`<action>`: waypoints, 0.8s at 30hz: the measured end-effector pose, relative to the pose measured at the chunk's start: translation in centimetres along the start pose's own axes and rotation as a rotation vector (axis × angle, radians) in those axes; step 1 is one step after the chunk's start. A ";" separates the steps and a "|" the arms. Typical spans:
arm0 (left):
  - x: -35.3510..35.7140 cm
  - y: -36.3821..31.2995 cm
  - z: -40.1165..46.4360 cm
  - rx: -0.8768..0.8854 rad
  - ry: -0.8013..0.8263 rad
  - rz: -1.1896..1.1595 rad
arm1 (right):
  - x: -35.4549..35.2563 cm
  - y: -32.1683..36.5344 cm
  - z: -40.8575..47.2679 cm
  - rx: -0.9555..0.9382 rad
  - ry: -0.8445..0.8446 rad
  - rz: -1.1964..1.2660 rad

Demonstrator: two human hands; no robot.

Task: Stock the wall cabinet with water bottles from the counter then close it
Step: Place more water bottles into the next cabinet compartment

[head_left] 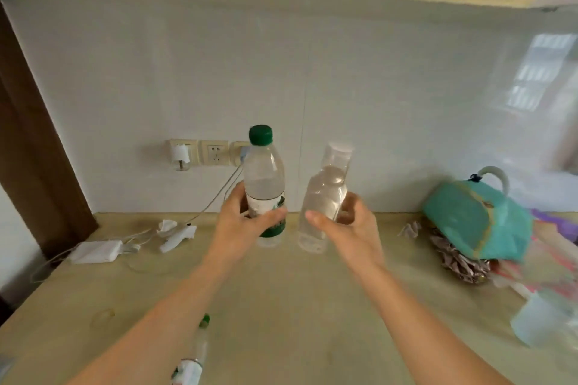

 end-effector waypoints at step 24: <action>6.0 -36.2 11.3 0.595 -0.034 -0.134 | -13.8 30.2 11.1 -0.506 -0.283 0.263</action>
Point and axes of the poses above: each hand's wrist, its own z-axis towards the middle knuckle, its own x-axis out of the palm, y = z × x, the point moved 1 cm from there along z, towards the middle knuckle, and after that the axes turned 4 degrees about -x, right-handed, at the moved point
